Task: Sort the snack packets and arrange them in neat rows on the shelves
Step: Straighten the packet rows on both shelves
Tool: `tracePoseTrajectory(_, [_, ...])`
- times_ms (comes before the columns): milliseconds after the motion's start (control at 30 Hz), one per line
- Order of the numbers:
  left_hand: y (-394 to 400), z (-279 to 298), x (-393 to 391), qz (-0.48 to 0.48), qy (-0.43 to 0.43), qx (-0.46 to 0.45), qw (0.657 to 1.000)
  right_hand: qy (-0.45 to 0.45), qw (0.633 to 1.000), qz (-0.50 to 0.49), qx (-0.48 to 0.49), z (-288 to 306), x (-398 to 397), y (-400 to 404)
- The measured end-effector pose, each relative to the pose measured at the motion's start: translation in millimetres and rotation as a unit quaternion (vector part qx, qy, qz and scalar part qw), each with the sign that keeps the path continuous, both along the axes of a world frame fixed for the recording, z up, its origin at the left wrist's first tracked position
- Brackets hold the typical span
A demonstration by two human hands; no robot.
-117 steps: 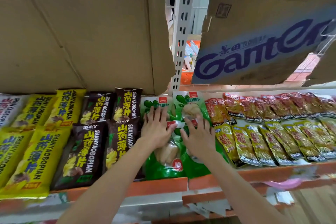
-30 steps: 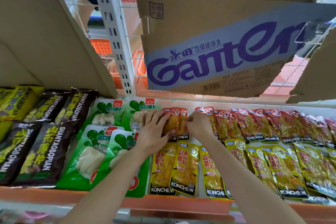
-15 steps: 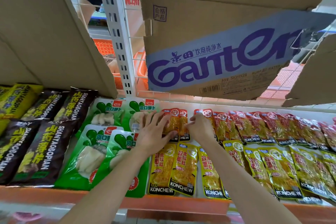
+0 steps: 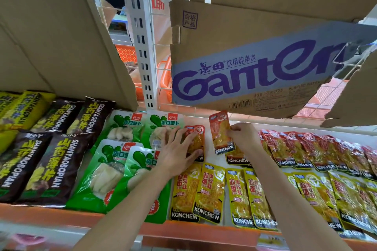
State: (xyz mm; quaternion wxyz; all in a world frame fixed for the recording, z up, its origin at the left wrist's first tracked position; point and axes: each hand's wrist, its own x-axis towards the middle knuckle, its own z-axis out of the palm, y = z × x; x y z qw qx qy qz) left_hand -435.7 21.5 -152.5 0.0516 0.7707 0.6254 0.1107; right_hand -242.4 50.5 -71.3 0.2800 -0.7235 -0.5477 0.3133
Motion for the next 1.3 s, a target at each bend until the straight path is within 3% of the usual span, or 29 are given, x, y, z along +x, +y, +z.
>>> tracePoseTrajectory(167, [-3,4,3,0.011,-0.026,0.003,1.000,0.093,0.994,0.033,-0.044,-12,-8,-5])
tracePoseTrajectory(433, [-3,5,4,0.012,-0.022,0.000,1.000,-0.127,0.987,0.083,-0.054,-30,-23,-10])
tracePoseTrajectory(600, [-3,5,5,0.011,-0.032,-0.001,0.999,-0.224,0.968,0.115,-0.011,-29,-29,-11])
tracePoseTrajectory(767, [-1,6,3,0.020,-0.090,0.056,0.994,-0.217,0.972,0.083,0.026,-17,-1,-11])
tracePoseTrajectory(867, [3,15,13,-0.005,-0.079,0.086,0.993,-0.265,0.962,0.073,0.009,-17,21,-16])
tracePoseTrajectory(1033, [5,10,34,-0.042,-0.028,0.052,0.997,-0.314,0.940,0.133,-0.010,-23,15,-28])
tracePoseTrajectory(1133, [6,4,32,-0.036,-0.034,-0.012,0.999,-0.306,0.942,0.135,-0.010,-26,11,-29])
tracePoseTrajectory(1300, [5,5,33,-0.040,-0.035,-0.022,0.998,-0.259,0.959,0.105,-0.053,-23,12,-24])
